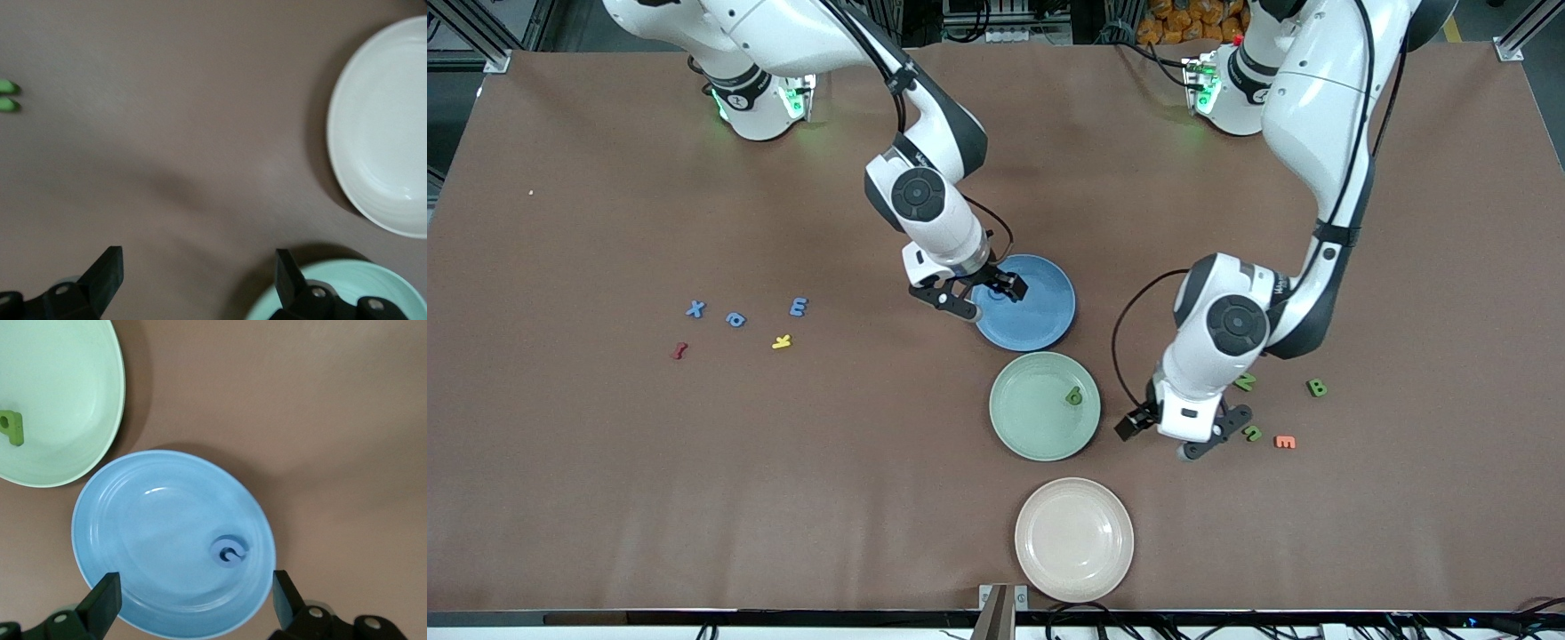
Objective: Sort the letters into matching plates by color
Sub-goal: 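Move the right and left grippers to the blue 3 and green c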
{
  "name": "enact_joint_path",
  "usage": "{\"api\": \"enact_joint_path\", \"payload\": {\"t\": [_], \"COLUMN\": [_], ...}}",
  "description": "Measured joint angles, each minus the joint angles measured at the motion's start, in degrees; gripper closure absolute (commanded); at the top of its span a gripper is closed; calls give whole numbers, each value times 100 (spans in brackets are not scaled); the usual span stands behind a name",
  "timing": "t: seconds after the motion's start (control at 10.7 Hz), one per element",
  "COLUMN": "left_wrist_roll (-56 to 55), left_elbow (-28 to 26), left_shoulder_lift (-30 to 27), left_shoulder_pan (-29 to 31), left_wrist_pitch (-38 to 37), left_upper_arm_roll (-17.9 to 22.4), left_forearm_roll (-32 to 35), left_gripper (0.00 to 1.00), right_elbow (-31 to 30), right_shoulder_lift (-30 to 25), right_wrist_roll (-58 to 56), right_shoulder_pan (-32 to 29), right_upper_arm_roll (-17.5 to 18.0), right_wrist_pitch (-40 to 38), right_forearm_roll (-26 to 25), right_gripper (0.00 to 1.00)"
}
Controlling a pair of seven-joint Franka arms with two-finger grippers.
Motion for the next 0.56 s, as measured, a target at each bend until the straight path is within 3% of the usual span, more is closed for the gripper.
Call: {"api": "enact_joint_path", "payload": {"t": [0.19,0.56], "left_wrist_roll": [622,965], "left_elbow": [2,3], "left_shoulder_lift": [-2,-5], "left_shoulder_pan": [45,422], "left_wrist_pitch": [-286,-471], "left_upper_arm_roll": [316,398], "left_forearm_roll": [2,2], "left_gripper": [0,0], "right_elbow": [-255,-1846], "right_shoulder_lift": [-507,-1822], "right_wrist_roll": [-666,-2183], "right_shoulder_pan": [-349,-1300], "right_upper_arm_roll": [-24,-34], "right_wrist_pitch": [-450,-871], "right_forearm_roll": [-2,-4], "right_gripper": [0,1]}}
